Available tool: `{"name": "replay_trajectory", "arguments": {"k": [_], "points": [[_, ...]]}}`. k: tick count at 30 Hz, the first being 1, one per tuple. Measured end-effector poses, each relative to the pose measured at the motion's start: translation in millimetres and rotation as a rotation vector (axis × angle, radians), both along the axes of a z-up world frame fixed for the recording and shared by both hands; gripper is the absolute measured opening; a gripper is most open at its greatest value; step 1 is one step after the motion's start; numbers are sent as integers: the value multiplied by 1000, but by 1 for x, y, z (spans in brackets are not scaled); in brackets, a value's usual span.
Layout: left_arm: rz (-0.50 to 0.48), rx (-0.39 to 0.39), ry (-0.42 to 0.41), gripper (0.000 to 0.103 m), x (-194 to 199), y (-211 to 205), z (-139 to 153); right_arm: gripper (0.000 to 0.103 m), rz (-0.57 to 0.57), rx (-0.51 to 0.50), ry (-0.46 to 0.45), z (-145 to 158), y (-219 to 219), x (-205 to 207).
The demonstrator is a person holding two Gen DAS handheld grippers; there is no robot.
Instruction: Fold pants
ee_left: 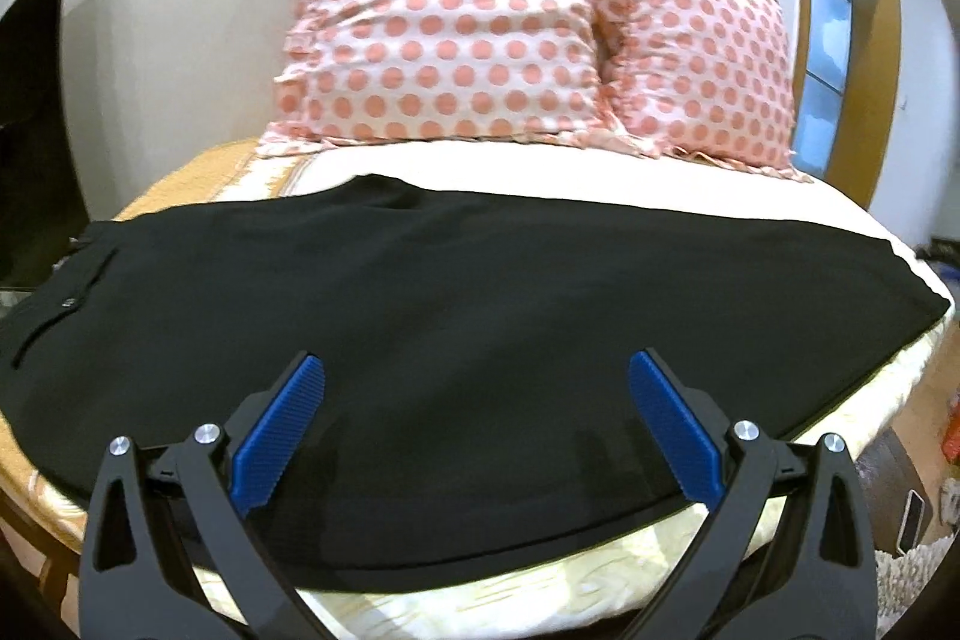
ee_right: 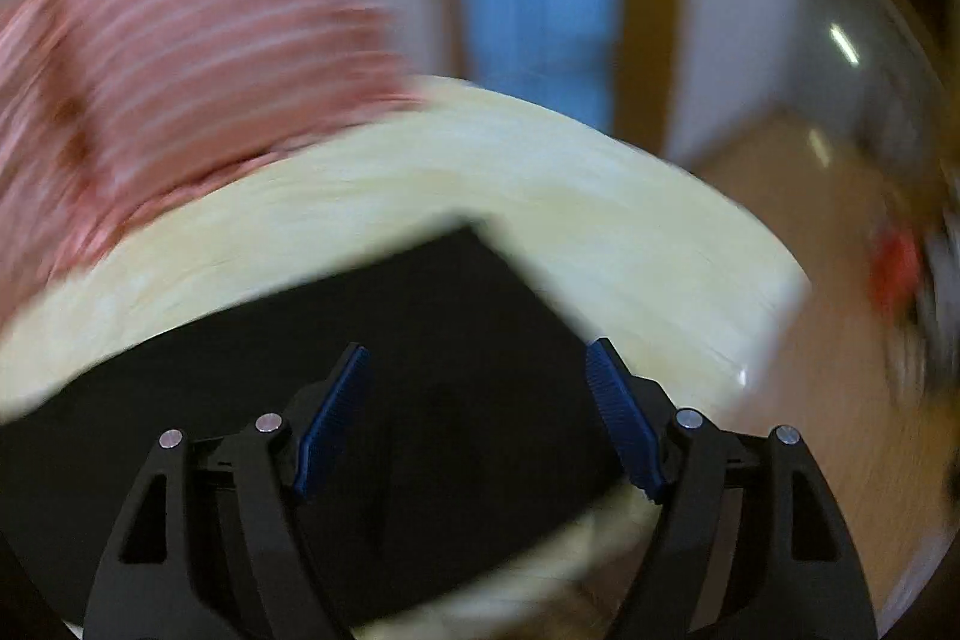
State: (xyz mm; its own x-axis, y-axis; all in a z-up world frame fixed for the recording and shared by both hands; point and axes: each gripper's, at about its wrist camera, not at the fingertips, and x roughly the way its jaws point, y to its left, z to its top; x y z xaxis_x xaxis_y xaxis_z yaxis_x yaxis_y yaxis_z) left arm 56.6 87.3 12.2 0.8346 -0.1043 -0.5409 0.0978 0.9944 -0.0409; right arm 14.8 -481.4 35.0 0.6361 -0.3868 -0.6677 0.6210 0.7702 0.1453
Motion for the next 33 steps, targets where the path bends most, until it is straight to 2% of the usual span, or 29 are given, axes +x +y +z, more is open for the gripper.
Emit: {"name": "replay_trajectory", "arguments": {"k": [3, 7, 9, 12, 14, 17, 20, 25, 29, 31, 33], "points": [[-17, 2, 13, 101, 2, -8, -2, 76, -77, 54, -51, -12, -29, -30], [-27, 10, 28, 101, 3, -14, -4, 76, -55, 101, -55, -29, -36, -35], [-26, 9, 36, 101, 3, -15, -4, 76, -53, 90, -49, -36, -30, -39], [-23, 10, 48, 101, 4, -15, -5, 70, -38, 92, -87, -42, -21, -53], [-21, 9, 56, 101, 6, -14, -6, 65, -27, 109, -120, -44, -18, -47], [-22, 1, 72, 101, 10, -14, -6, 64, -7, 146, -168, -47, -17, -52], [-25, 0, 77, 101, 14, -16, -6, 63, 6, 100, -175, -48, -13, -53], [-26, 22, 75, 101, 13, -20, -5, 62, -32, -43, -215, -38, -9, -53], [-16, 23, 88, 101, 14, -20, -8, 61, 21, -34, -170, -39, -11, -37], [-11, 20, 92, 101, 14, -19, -9, 51, 53, -16, -191, -40, -8, -36], [-9, 17, 96, 101, 15, -19, -9, 50, 88, -22, -196, -41, 1, -34]]}}
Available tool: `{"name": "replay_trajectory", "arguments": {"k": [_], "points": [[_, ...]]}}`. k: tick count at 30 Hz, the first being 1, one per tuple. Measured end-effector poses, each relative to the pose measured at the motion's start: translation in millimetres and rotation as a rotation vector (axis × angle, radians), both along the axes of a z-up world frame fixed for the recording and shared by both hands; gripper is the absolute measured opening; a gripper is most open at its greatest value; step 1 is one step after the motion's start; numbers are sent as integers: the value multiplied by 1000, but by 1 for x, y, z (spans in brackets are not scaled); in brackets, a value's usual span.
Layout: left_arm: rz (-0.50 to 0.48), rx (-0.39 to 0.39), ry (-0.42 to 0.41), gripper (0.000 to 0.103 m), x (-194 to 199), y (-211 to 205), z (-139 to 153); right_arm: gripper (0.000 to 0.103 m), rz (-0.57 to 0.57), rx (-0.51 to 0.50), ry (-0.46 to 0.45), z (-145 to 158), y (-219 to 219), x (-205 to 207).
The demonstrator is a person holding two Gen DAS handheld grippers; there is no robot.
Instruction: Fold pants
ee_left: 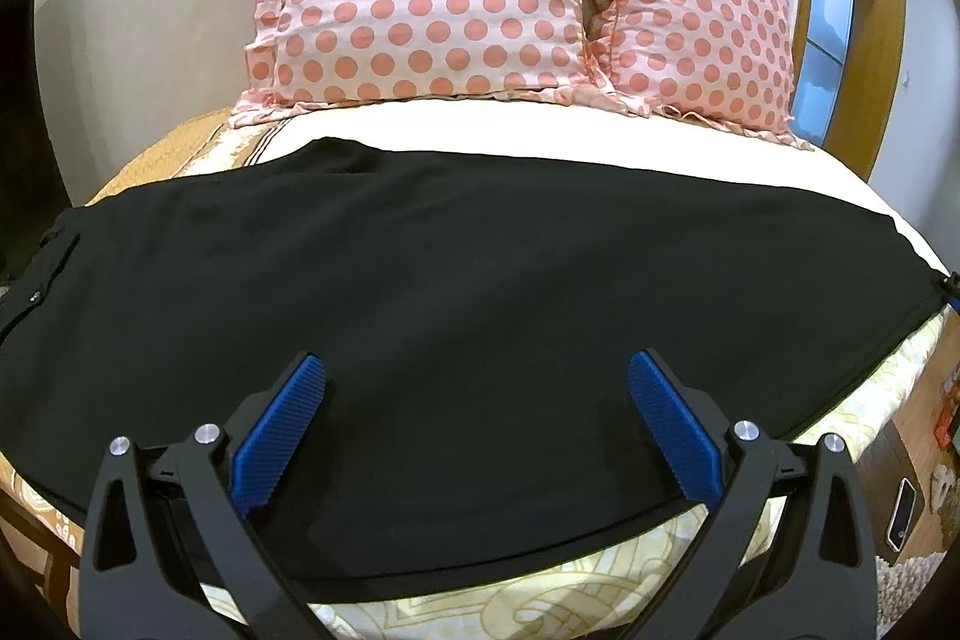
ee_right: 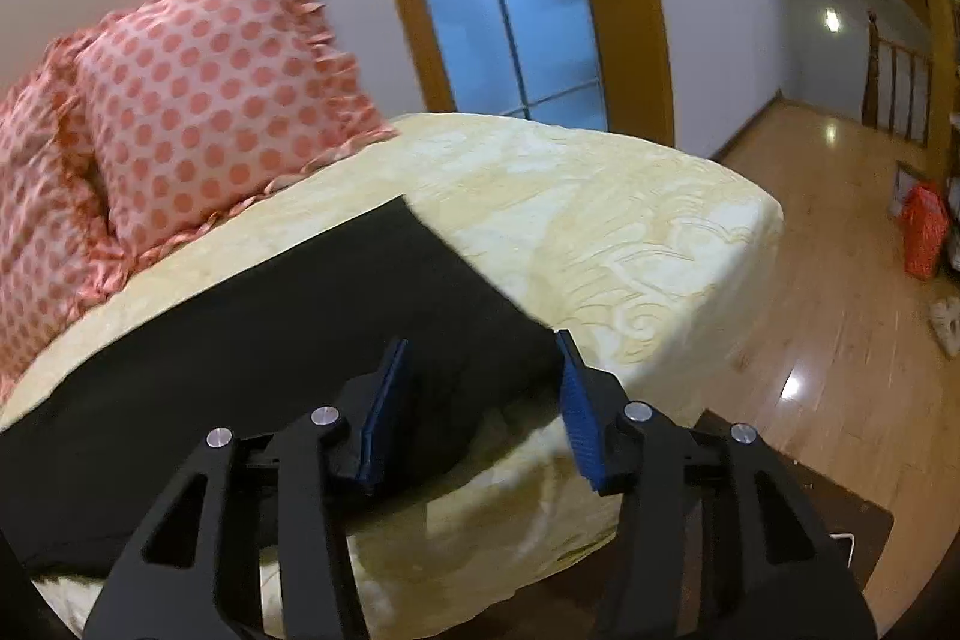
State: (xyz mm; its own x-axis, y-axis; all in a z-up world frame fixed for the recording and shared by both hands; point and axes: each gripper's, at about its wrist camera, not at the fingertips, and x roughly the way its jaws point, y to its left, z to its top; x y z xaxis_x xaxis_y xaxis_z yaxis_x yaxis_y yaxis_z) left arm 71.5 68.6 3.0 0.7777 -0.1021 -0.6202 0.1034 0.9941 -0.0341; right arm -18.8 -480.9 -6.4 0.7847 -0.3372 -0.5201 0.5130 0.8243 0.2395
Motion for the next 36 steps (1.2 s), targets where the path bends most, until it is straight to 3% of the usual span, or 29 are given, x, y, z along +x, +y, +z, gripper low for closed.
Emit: {"name": "replay_trajectory", "arguments": {"k": [3, 5, 7, 11, 12, 14, 16, 21, 25, 30, 33, 35, 36], "points": [[-2, 6, 0, 101, 1, 0, 0, 39, 96, 78, -60, -2, 11, -1], [-2, 12, -3, 101, 1, 0, 1, 37, 133, 123, -92, -4, 17, 0], [0, 15, -6, 101, 0, 0, 1, 37, 92, 109, -100, -5, 21, 0], [16, 16, -7, 101, -1, 6, 2, 33, 23, 202, -157, -8, 4, -1], [25, 11, -4, 101, -1, 9, 1, 30, 17, 218, -162, -9, 0, -1], [40, 4, 2, 101, -1, 14, -1, 11, 14, 243, -164, -11, -5, 1], [56, -8, 13, 101, 0, 20, -3, 6, 36, 274, -182, -12, -9, 2], [63, -20, 19, 101, -2, 25, -7, 5, 137, 226, -235, 19, 11, 11], [63, 12, 14, 101, -3, 24, -10, 5, 318, 215, -322, 66, 53, 35], [61, -7, 10, 101, -4, 25, -10, 5, 687, 204, -379, 115, 158, 79], [67, -21, 11, 101, -3, 26, -9, 5, 955, 241, -307, 115, 247, 105], [66, -34, 11, 101, -4, 26, -6, 5, 1107, 272, -213, 98, 302, 117], [68, -45, 11, 101, -6, 28, -4, 5, 1191, 269, -122, 80, 337, 123]]}}
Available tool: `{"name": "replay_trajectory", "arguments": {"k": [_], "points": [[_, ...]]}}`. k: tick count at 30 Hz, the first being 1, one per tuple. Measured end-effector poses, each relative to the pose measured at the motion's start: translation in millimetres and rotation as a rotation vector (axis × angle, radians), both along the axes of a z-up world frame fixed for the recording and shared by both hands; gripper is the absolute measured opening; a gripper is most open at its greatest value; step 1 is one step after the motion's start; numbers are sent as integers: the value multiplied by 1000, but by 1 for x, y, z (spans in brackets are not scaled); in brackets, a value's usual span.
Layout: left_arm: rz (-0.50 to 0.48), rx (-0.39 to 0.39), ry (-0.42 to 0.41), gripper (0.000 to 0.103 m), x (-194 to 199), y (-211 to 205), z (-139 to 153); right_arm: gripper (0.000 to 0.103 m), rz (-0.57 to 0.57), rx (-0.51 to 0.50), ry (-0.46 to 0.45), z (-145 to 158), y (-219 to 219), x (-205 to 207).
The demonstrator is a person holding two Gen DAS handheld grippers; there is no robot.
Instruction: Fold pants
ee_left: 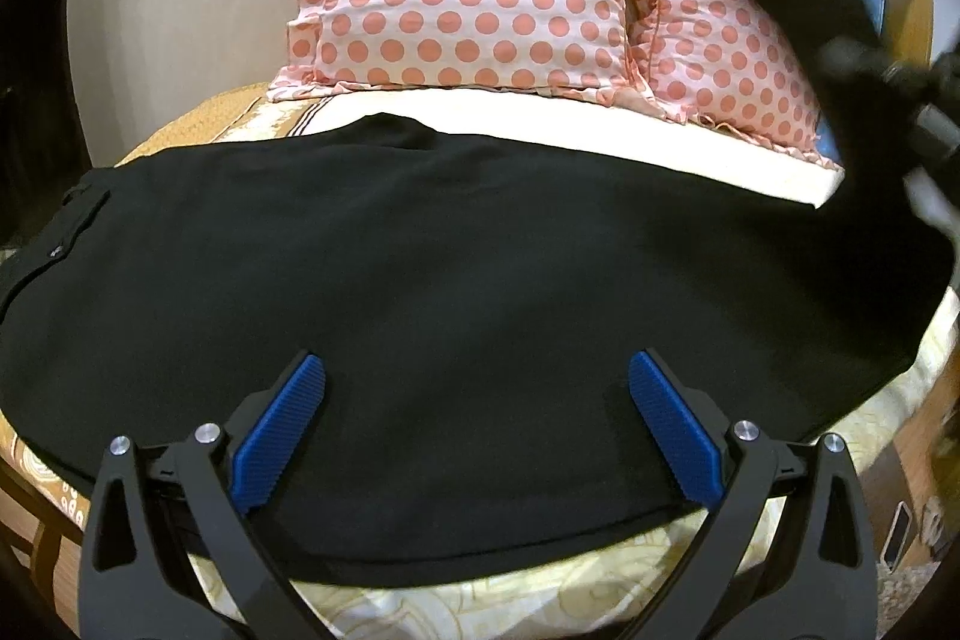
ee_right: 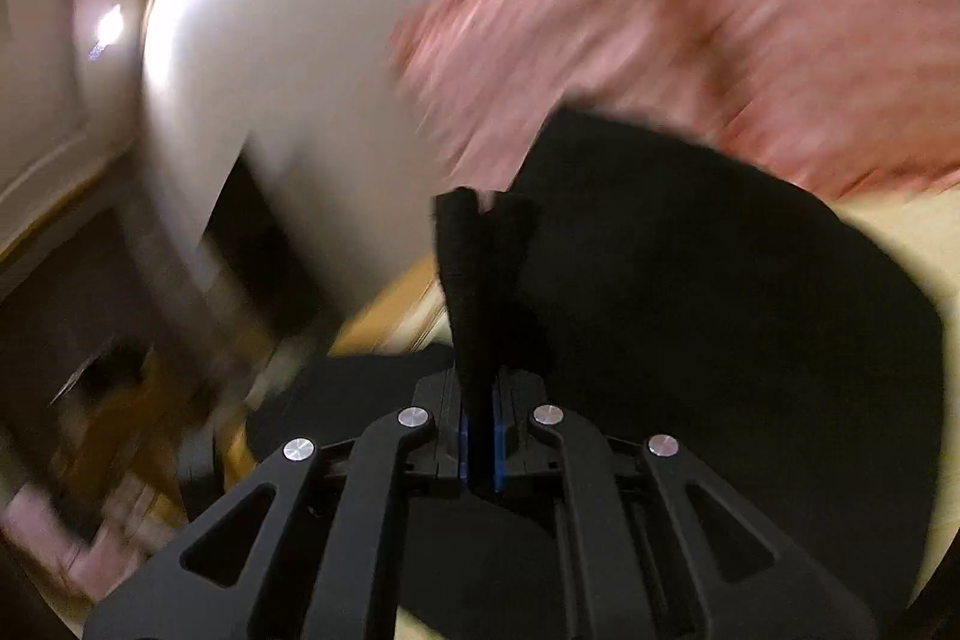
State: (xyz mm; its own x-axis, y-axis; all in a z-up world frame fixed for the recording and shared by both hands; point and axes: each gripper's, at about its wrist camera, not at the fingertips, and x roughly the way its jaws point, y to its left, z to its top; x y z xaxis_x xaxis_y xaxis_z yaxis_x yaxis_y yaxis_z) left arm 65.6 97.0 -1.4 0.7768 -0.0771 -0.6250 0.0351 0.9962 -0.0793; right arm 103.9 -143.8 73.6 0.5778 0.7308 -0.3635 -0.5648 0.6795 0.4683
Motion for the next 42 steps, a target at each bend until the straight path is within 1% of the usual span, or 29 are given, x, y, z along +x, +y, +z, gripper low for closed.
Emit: {"name": "replay_trajectory", "arguments": {"k": [1, 2, 3, 5, 7, 11, 12, 15, 17, 19, 21, 22, 23, 24, 25, 26, 27, 28, 29, 31, 32, 33, 34, 35, 36, 38, 40, 41, 42], "points": [[5, -5, -6, 101, -3, 3, 2, 5, 57, -59, 53, -19, 28, 3], [13, -1, -10, 101, -6, 6, 4, 5, 87, -92, 89, -31, 42, 4], [36, 14, -20, 101, -10, 12, 7, 5, 137, -140, 162, -54, 63, 7], [74, 34, -39, 101, -17, 23, 12, 5, 160, -140, 221, -71, 75, 8], [124, 37, -62, 101, -26, 40, 19, 5, 150, -128, 204, -67, 78, 8], [241, 30, -94, 101, -35, 74, 29, 5, 75, -85, 119, -37, 78, 11], [279, 26, -94, 101, -37, 85, 30, 5, 68, -100, 101, -35, 83, 10], [349, -9, -80, 101, -40, 108, 29, 5, 104, -233, 84, -46, 107, 6], [394, -45, -74, 101, -43, 126, 29, 6, 128, -259, 94, -57, 115, 1], [425, -69, -77, 101, -48, 138, 29, 7, 123, -279, 77, -60, 120, -3], [462, -85, -86, 101, -53, 151, 32, 22, 140, -337, 48, -62, 127, -10], [472, -86, -89, 101, -54, 154, 33, 43, 170, -359, 23, -62, 132, -17], [482, -87, -95, 101, -56, 158, 35, 73, 204, -375, -4, -60, 133, -28], [496, -88, -106, 101, -59, 163, 38, 84, 264, -384, -23, -58, 137, -37], [510, -92, -117, 101, -62, 168, 41, 82, 320, -369, -41, -56, 139, -47], [524, -96, -124, 101, -64, 173, 43, 76, 350, -350, -64, -51, 139, -54], [535, -100, -129, 101, -66, 176, 45, 74, 352, -333, -103, -43, 136, -61], [550, -107, -136, 101, -69, 182, 47, 71, 322, -330, -133, -37, 132, -62], [559, -114, -140, 101, -70, 187, 48, 70, 251, -339, -167, -29, 126, -57], [587, -138, -145, 101, -75, 199, 50, 70, 150, -378, -179, -23, 121, -43], [597, -153, -144, 101, -76, 205, 50, 70, 91, -426, -157, -23, 119, -30], [605, -170, -140, 101, -77, 209, 49, 70, 62, -467, -139, -25, 120, -23], [611, -189, -134, 101, -77, 214, 48, 70, 36, -534, -116, -30, 123, -14], [618, -212, -125, 101, -77, 220, 47, 70, 29, -636, -84, -40, 128, -5], [623, -236, -115, 101, -77, 226, 45, 70, 49, -699, -59, -49, 138, -2], [631, -280, -91, 101, -76, 237, 41, 68, 86, -697, -31, -51, 136, -2], [630, -322, -70, 101, -73, 246, 37, 71, 102, -710, -41, -48, 133, -4], [626, -341, -60, 101, -71, 249, 35, 72, 100, -697, -33, -48, 130, -5], [615, -381, -39, 101, -66, 255, 32, 72, 102, -667, -3, -47, 124, -1]]}}
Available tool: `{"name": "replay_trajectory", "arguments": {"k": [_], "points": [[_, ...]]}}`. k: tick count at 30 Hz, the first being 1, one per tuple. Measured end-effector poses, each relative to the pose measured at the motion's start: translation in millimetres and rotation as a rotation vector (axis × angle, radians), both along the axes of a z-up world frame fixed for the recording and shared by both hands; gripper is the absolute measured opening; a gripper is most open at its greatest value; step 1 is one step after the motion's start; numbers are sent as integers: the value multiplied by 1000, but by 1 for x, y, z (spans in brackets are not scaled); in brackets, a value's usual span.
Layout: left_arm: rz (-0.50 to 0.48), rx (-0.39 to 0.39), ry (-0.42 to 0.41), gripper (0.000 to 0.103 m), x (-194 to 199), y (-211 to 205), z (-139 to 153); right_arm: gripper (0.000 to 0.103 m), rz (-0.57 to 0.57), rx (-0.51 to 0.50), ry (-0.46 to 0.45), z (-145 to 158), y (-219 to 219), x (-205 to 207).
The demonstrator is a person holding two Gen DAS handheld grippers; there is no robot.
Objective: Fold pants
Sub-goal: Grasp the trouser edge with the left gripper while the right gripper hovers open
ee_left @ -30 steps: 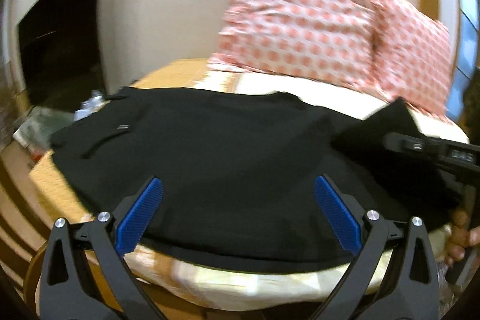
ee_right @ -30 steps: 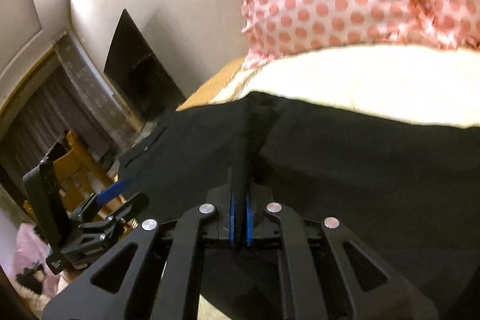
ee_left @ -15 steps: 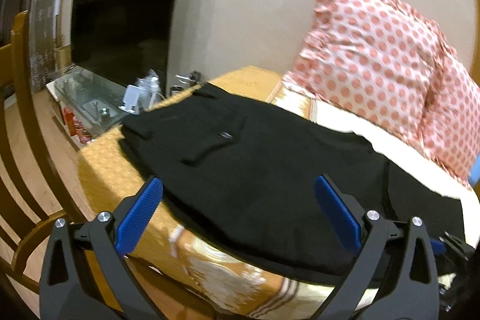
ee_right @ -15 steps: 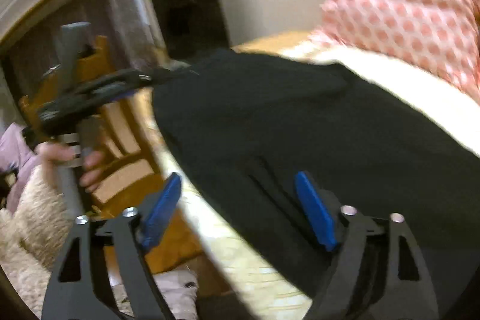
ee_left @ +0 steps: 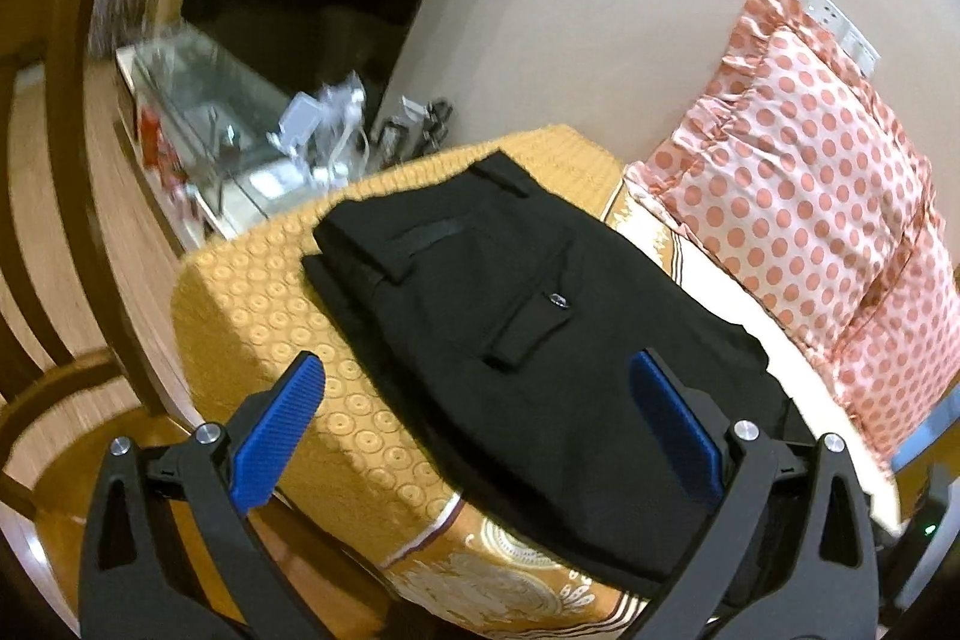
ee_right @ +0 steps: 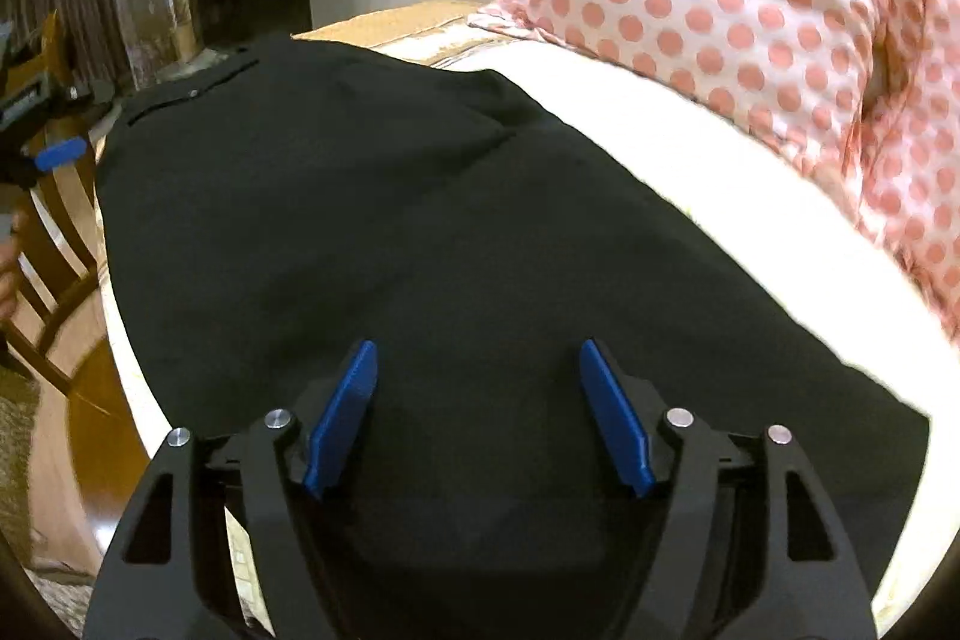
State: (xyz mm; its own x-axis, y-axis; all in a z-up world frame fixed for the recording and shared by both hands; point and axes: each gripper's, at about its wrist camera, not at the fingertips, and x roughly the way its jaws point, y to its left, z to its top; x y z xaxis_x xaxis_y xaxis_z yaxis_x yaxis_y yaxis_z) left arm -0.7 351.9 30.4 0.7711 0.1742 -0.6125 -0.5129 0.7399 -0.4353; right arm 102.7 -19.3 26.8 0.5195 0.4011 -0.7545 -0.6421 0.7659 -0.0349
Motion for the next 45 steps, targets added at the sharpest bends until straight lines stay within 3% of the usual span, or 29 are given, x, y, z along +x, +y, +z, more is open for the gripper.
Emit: {"name": "replay_trajectory", "arguments": {"k": [8, 15, 21, 26, 34, 36, 38, 41, 45], "points": [[-61, -203, 9, 101, 22, 18, -15, 79, 14, 33, 35, -10, 0, 3], [-75, -223, 57, 101, 24, 10, -15, 79, 17, 32, 32, -15, 8, 14], [-149, -292, 35, 99, 25, -8, -17, 80, 17, 35, 34, -16, 9, 15], [-128, -297, 21, 78, 29, -1, -18, 80, 20, 43, 35, -16, 8, 13], [-27, -346, -36, 63, 20, 21, -26, 81, 20, 61, 37, -16, 8, 12], [-10, -341, -38, 52, 23, 23, -28, 84, 22, 71, 35, -15, 7, 11], [6, -318, -25, 30, 26, 22, -29, 87, 30, 79, 24, -14, 5, 8], [11, -266, -14, 20, 29, 17, -27, 87, 34, 92, -9, -11, -3, -1], [-5, -98, -6, 15, 31, -3, -7, 87, -1, 166, -17, -4, -29, -5]]}}
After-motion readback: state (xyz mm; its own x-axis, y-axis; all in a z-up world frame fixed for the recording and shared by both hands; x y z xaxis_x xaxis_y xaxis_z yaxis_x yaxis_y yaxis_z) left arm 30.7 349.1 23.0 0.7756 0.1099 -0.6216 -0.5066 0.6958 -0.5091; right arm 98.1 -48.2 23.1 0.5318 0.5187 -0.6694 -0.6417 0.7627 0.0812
